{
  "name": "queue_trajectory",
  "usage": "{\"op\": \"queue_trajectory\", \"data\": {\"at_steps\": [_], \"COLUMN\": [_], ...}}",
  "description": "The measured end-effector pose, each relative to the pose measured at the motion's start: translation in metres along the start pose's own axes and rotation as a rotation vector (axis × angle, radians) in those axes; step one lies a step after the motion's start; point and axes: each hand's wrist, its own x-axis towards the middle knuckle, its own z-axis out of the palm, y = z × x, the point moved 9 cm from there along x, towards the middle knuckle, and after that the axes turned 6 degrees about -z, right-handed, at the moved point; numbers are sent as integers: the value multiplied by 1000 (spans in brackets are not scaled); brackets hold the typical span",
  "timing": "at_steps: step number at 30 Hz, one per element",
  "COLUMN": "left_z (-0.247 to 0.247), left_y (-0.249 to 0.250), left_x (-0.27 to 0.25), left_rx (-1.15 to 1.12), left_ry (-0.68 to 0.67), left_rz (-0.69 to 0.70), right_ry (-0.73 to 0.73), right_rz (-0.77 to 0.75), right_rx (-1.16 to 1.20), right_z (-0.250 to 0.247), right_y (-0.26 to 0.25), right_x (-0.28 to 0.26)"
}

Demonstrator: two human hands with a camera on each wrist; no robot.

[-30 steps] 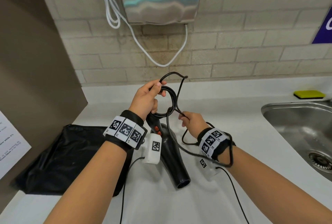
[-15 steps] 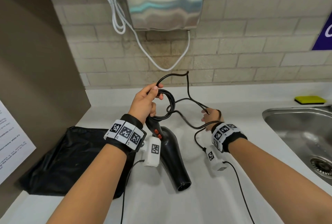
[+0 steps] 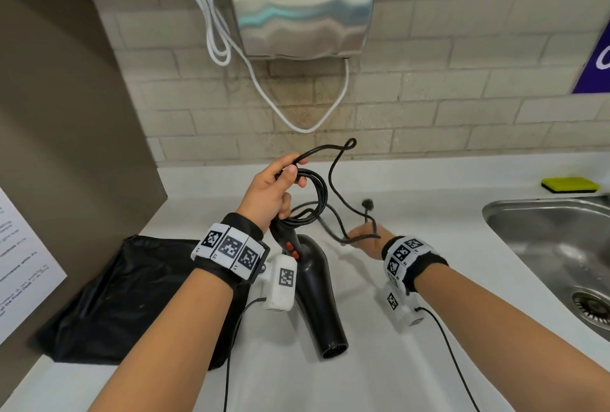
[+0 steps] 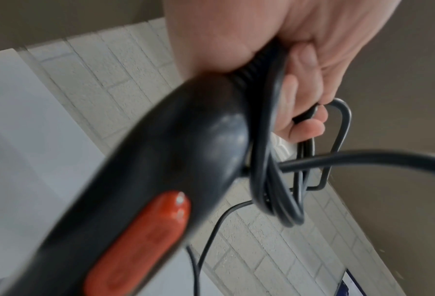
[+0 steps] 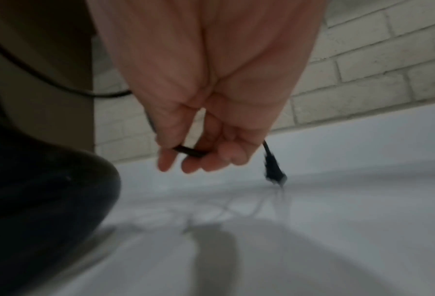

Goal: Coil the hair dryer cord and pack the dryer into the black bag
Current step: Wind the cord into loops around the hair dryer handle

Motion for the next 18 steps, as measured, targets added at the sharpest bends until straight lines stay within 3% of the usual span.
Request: {"op": "queue_trajectory", "data": {"at_steps": [2,5,8,12,18], "left_z": [0,-1,1,8,11], "left_y": [0,-1,-1,1,0], "left_x": [0,-1,0,1,2], "left_rx": [12,11,19,30,17], "left_ry": [-1,4,-8,-30,-25], "left_rz": [-1,-8,-13,-17,-20], "right_ry": [-53,35,140,203,260], "right_rz": [136,209,139,-63,-233], "right_rx": [-141,64,259,463,519], "right_z": [4,0,-13,-28,-42], "right_y": [22,40,28,-18,-60], "right_x": [-4,-8,-8,-4,-10]}}
